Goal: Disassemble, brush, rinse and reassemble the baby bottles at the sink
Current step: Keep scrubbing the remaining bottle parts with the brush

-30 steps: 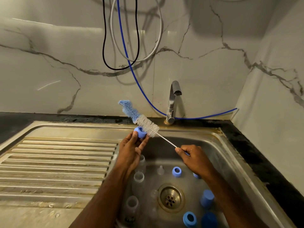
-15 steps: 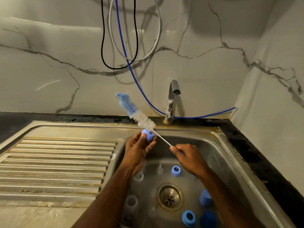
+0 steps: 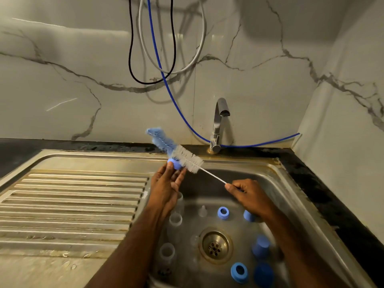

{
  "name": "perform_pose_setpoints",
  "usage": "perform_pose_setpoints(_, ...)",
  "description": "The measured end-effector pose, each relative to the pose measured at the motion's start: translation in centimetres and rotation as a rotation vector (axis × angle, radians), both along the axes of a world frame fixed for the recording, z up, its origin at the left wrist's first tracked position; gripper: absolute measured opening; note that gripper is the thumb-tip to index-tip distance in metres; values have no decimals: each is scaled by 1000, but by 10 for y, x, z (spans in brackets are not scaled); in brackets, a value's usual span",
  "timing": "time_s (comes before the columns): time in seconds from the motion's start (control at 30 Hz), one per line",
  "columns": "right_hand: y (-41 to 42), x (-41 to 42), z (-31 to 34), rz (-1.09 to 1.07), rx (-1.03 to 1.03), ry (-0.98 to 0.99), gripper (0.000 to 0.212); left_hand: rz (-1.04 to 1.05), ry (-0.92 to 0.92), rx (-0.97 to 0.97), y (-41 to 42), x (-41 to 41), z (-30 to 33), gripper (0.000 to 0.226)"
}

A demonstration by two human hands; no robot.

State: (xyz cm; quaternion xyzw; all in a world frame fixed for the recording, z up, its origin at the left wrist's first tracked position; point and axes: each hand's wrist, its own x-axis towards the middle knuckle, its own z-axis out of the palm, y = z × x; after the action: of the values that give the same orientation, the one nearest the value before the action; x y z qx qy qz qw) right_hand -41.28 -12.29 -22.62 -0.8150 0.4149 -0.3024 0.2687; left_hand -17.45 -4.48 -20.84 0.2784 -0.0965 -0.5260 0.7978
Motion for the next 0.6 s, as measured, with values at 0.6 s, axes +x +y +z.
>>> perform_pose_setpoints(0.6,5,8,1,32,21,-48,47,-128,-49,-38,1,-15,2,46)
